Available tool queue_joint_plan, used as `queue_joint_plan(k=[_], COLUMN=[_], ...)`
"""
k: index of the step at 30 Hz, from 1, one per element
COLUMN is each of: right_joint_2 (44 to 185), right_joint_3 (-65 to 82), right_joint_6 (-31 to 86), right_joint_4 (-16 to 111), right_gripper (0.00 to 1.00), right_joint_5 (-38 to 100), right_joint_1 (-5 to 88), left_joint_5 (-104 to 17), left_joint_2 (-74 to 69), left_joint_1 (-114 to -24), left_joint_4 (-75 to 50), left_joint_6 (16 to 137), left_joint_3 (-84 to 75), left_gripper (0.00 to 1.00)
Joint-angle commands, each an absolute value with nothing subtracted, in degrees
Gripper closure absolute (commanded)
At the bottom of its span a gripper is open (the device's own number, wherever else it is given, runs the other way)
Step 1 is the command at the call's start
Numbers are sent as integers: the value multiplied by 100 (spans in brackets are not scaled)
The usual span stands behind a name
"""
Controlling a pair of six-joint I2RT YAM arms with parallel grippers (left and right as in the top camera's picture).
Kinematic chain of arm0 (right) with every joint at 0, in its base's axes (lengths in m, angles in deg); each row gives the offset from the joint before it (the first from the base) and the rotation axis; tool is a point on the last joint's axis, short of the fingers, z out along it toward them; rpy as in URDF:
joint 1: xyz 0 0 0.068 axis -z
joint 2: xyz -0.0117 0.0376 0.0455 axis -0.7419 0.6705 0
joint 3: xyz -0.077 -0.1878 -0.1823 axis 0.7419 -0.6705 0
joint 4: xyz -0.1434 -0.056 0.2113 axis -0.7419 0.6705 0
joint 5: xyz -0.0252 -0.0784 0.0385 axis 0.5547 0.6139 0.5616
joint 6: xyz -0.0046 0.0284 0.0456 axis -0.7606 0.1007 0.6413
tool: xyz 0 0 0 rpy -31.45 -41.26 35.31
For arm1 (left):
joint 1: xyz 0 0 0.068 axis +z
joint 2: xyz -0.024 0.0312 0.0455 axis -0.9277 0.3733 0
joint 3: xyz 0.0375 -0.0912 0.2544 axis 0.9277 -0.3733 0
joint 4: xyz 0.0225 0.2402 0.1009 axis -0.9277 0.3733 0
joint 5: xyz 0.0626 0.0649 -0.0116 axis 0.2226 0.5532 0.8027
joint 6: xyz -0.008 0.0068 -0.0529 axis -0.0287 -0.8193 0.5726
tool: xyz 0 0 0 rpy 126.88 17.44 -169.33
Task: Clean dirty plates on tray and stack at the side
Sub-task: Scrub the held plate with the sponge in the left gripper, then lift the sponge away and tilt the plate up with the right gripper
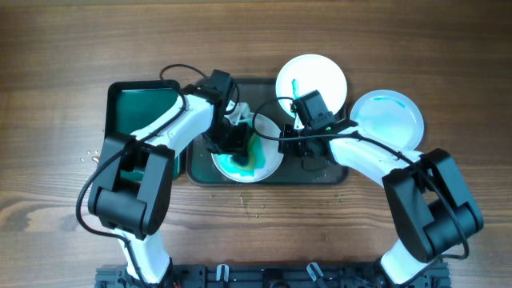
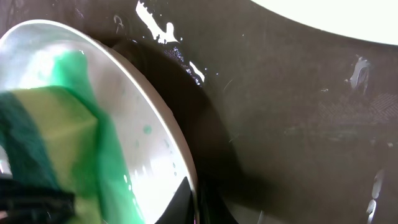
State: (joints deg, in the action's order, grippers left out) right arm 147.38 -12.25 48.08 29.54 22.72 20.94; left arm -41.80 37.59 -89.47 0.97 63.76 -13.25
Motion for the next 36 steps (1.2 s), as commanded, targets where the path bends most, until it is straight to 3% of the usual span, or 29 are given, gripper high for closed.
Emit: queue_joint_plan(k=[1, 5, 6, 7, 11, 24, 36], right_joint_2=[14813, 14813, 14813, 14813, 14813, 14411, 13418], right_joint_3=[-1171, -1171, -1171, -1171, -1171, -957, -205], right_joint_6=[4821, 4826, 4826, 4823, 4823, 4445, 3779], right_joint_4=[2952, 2954, 2957, 2957, 2967, 3608, 5582], right_gripper=[96, 96, 96, 96, 96, 96, 96], right_joint_5=[2263, 2261, 2263, 2263, 2265, 2665, 4746], right_joint_1=[2113, 2113, 2113, 2113, 2113, 2111, 2105], left_joint_5=[-5107, -4250, -2884, -2261, -1035, -1059, -1059], left_joint_2=[3875, 3875, 3875, 3875, 3869, 3864, 3834], left_joint_1=[-9012, -9014, -9014, -9010, -8971, -8835, -8562], left_joint_4=[-165, -434, -493, -482, -143, 2932, 2886], left_joint_6=[5878, 6474, 7403, 7775, 8439, 8433, 8433], left_joint_3=[-1408, -1408, -1408, -1408, -1257, 1543, 1772], left_gripper=[96, 96, 96, 96, 96, 96, 96])
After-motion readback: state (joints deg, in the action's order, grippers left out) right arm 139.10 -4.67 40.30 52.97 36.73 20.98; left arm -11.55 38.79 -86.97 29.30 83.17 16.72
